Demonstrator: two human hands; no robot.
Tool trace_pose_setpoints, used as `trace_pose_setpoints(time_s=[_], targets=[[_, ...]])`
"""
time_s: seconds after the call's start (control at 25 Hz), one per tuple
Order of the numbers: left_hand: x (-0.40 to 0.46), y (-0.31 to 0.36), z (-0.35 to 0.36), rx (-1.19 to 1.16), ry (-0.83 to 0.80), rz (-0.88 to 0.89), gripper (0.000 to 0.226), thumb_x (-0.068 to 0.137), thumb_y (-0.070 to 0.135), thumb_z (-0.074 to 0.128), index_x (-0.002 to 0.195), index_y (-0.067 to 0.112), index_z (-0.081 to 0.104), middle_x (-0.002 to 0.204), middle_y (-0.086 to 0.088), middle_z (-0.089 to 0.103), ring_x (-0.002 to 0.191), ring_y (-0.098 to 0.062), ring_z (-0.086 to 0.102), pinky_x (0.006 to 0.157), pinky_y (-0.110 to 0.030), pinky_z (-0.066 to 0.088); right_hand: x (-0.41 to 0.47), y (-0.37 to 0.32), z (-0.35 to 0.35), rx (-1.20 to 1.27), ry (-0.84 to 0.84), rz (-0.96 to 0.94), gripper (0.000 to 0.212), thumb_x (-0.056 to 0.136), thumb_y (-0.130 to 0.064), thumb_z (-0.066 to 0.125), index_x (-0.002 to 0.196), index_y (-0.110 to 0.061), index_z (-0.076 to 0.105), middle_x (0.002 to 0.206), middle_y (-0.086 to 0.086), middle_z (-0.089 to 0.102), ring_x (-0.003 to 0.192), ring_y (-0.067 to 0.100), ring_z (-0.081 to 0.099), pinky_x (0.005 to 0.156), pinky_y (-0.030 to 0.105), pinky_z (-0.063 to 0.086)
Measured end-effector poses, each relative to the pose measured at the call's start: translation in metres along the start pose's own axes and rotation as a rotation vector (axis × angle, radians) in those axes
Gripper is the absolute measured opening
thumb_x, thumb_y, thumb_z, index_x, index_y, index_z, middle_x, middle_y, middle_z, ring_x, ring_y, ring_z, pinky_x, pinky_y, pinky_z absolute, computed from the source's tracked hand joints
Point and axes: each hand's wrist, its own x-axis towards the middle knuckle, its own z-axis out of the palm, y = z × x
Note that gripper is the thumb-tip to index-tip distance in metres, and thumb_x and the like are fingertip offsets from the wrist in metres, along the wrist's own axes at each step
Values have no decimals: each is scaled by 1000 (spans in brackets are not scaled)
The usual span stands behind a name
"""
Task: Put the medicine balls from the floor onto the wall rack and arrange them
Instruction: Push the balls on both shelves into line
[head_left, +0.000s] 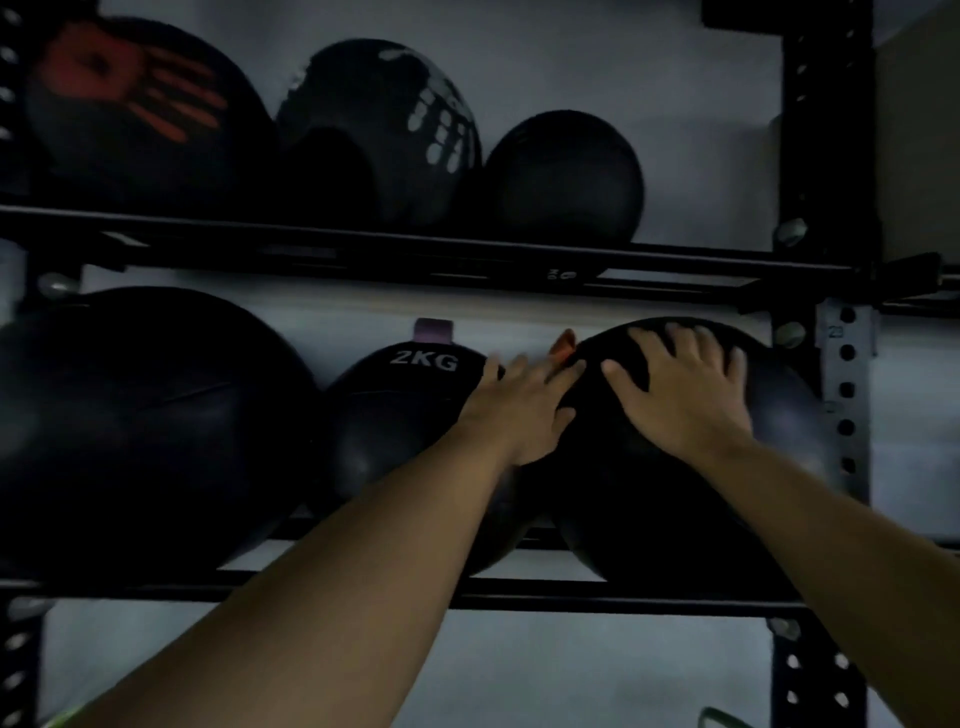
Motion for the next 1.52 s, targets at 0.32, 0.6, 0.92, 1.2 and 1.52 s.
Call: trace_pose_setpoints(time_s=[0.32,0.6,0.92,1.2,1.52], targets=[[-91,-132,-24,-39,6,-286,75,104,72,26,171,40,10,183,-2,10,167,-34,11,132,-60,15,-33,-143,73,439,-256,-39,72,104,-63,34,166,-29,22,169,24,23,157,45,16,124,58,18],[-99,-156,2,-282,46,-240,70,107,68,20,169,45,-3,183,5,-5,168,-25,-3,133,-50,7,-37,-176,96,294,-76,65,69,101,-70,24,164,-40,24,170,19,25,153,49,23,119,68,21],[-122,-228,-70,192,211,-335,69,106,65,34,168,32,30,179,-6,28,165,-36,19,133,-57,8,-21,-214,67,224,-52,-149,66,99,-69,34,156,-35,41,163,14,39,150,44,33,120,66,23],[-182,-336,-127,100,291,-657,80,95,79,41,163,35,41,176,-6,32,159,-44,29,125,-66,27,-13,-364,70,330,-271,-337,73,96,-76,29,161,-44,32,171,12,30,155,40,28,124,61,19],[-217,-381,-102,-433,360,-697,107,74,101,32,163,41,38,174,-10,34,157,-42,36,124,-65,33,-35,-403,114,753,-315,-170,78,92,-84,26,162,-53,14,174,7,17,159,40,12,124,61,18]])
